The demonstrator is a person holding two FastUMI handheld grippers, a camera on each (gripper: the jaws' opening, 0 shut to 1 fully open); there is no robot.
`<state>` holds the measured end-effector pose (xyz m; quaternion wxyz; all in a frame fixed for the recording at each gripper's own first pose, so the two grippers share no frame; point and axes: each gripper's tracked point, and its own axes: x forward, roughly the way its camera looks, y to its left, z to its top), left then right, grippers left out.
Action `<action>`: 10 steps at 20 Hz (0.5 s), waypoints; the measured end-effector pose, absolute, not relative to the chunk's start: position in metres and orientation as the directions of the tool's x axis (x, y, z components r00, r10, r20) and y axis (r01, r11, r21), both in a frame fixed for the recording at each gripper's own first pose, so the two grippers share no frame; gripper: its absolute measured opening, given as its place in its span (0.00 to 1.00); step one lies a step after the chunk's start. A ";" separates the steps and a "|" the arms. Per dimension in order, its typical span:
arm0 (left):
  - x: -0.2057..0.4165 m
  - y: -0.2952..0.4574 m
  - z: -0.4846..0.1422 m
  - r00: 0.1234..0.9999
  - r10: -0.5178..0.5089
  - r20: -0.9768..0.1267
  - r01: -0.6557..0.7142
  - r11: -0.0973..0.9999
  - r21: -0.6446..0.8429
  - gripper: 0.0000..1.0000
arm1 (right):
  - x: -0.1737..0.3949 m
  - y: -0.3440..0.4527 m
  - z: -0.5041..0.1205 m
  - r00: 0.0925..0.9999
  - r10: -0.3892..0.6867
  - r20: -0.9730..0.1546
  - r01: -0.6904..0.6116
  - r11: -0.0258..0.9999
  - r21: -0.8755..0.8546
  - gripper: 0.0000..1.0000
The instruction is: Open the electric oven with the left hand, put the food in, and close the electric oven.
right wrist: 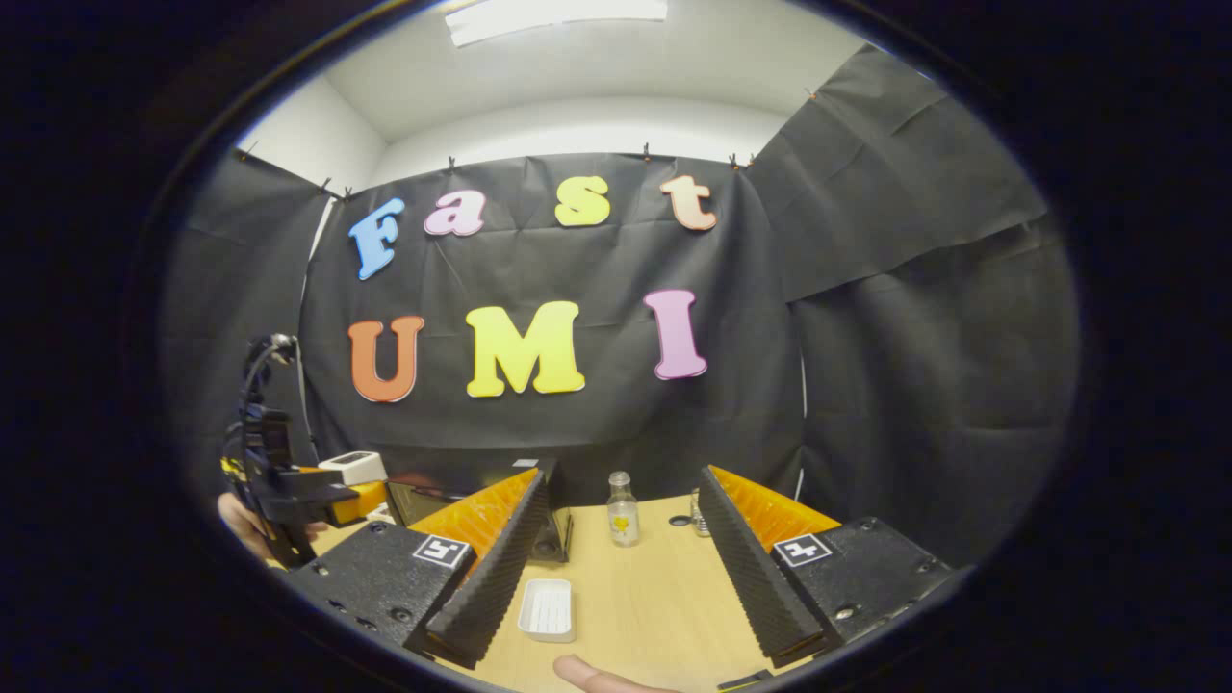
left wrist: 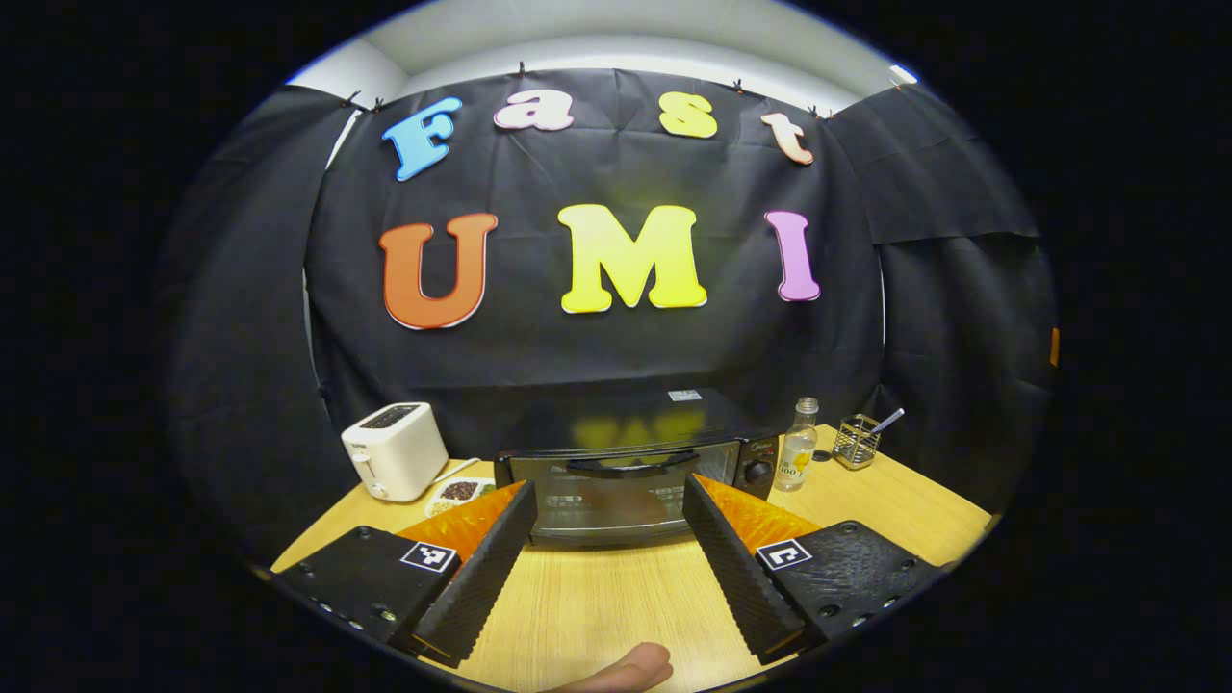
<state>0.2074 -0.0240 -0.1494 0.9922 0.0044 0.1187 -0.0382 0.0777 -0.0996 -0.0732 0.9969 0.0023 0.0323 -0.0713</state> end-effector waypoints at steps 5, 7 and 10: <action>0.117 -0.012 -0.086 0.985 -0.025 -0.169 0.025 1.000 -0.003 0.97 | 0.024 -0.086 -0.049 0.991 -0.135 -0.019 0.135 0.991 -0.008 0.99; 0.077 -0.011 -0.056 0.993 -0.011 -0.120 0.008 1.000 -0.019 0.97 | -0.002 -0.081 -0.032 0.992 -0.128 0.013 0.128 0.992 0.004 0.96; 0.020 -0.011 -0.030 0.998 -0.012 -0.067 0.010 1.000 -0.027 0.97 | -0.038 -0.074 -0.015 0.994 -0.103 0.047 0.103 0.995 0.010 0.99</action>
